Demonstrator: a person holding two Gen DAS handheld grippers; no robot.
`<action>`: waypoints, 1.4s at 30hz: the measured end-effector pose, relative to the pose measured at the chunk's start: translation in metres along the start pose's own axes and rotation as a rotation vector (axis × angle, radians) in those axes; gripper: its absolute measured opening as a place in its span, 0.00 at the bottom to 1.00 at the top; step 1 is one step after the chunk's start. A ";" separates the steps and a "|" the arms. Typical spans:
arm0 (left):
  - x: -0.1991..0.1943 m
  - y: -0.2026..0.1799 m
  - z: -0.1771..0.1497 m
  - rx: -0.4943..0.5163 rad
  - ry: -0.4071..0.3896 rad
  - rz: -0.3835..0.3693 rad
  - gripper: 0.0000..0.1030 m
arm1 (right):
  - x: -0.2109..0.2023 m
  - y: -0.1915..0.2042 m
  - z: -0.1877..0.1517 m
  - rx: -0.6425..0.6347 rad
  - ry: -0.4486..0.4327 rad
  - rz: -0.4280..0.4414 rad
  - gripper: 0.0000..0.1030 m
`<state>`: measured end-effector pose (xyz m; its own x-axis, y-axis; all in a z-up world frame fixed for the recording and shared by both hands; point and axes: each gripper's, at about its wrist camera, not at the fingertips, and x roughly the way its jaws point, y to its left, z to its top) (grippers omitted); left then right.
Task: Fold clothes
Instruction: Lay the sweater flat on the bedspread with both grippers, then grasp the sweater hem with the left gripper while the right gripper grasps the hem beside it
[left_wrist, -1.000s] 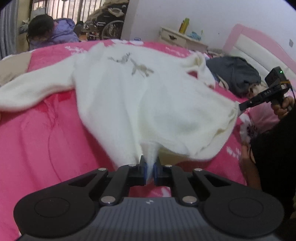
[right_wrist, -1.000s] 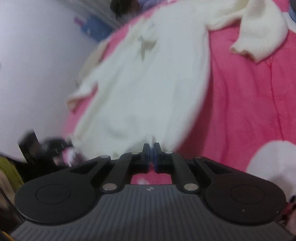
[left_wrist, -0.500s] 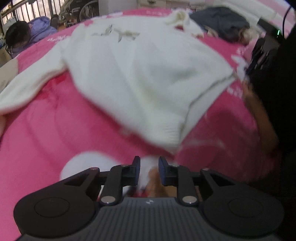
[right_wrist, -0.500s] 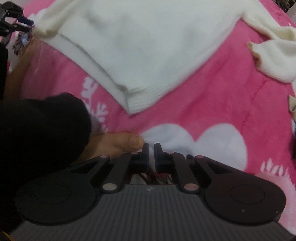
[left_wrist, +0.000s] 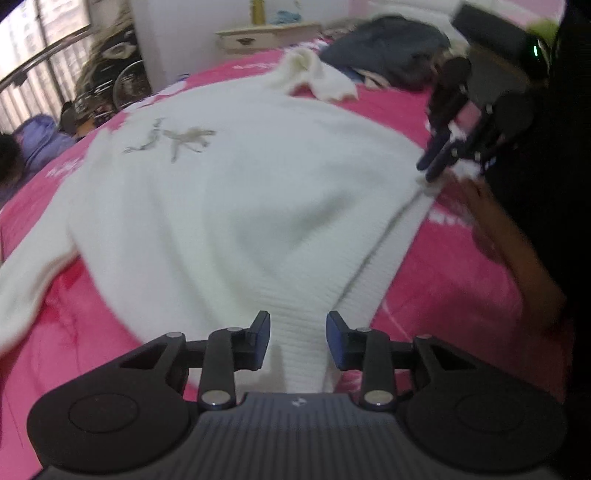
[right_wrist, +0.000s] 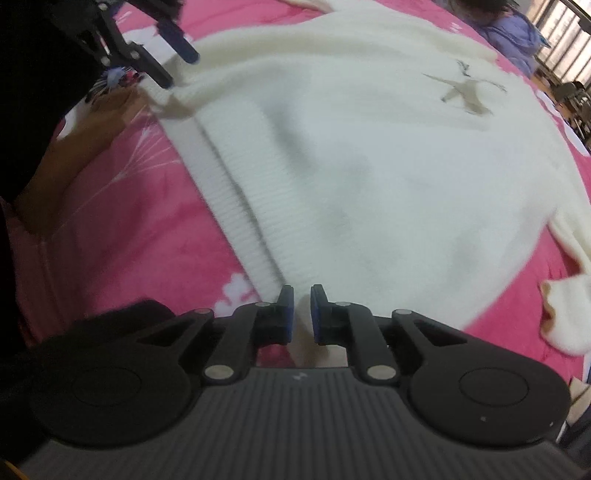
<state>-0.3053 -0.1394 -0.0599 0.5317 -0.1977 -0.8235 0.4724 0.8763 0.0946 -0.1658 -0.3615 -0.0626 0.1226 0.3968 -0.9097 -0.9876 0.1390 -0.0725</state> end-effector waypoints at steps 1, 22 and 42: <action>0.002 -0.002 0.001 0.010 0.001 -0.003 0.34 | 0.000 0.001 0.001 -0.002 -0.006 0.004 0.12; 0.034 -0.032 -0.008 0.127 0.047 0.036 0.45 | 0.040 0.041 0.044 -0.180 -0.100 0.009 0.05; 0.033 -0.034 -0.020 0.152 0.017 0.103 0.19 | 0.009 0.021 0.029 -0.124 -0.056 0.077 0.00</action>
<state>-0.3175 -0.1666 -0.1014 0.5714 -0.1022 -0.8143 0.5181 0.8145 0.2613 -0.1830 -0.3288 -0.0605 0.0479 0.4522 -0.8906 -0.9984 -0.0056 -0.0565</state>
